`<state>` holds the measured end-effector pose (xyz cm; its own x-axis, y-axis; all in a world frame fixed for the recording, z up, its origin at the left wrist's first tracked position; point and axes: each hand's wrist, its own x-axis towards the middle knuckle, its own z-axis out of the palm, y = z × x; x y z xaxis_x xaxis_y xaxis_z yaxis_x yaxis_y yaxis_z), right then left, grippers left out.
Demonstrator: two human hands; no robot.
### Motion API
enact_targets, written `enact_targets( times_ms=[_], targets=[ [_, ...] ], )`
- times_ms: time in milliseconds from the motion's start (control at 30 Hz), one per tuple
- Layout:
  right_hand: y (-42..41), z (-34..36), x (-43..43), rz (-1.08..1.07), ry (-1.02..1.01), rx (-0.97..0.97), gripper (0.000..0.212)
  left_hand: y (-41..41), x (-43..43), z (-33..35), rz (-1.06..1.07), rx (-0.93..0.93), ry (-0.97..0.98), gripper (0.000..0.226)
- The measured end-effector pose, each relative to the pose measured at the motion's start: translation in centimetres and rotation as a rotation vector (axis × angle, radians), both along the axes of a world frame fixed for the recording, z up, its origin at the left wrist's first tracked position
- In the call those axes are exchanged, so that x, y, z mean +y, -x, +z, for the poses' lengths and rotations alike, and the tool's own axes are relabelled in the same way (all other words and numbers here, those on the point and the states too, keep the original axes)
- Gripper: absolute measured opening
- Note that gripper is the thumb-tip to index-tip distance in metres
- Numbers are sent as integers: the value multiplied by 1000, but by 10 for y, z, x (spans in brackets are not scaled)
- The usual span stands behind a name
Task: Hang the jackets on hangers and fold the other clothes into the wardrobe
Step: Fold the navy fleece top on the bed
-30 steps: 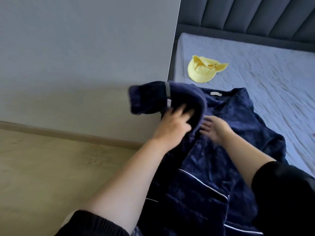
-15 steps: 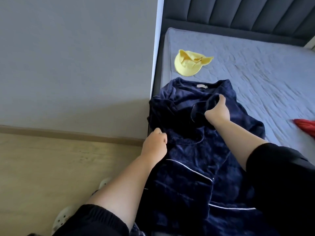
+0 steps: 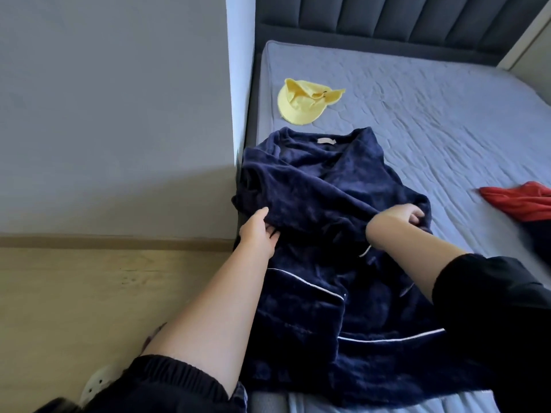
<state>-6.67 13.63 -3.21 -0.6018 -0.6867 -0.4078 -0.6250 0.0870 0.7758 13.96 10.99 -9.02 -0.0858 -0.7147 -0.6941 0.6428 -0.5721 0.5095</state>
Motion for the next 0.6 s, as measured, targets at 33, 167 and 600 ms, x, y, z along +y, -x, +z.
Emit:
enact_targets(
  times_ms=[33,167,600],
  targets=[
    [-2,-2,-5,89,140,-86,41,1,0,4,25,73,19,32],
    [-23,-15,-29,441,748,-749,42,3,0,15,38,233,71,28],
    [4,8,-83,68,880,-910,20,-14,3,2,-280,431,314,56]
  ],
)
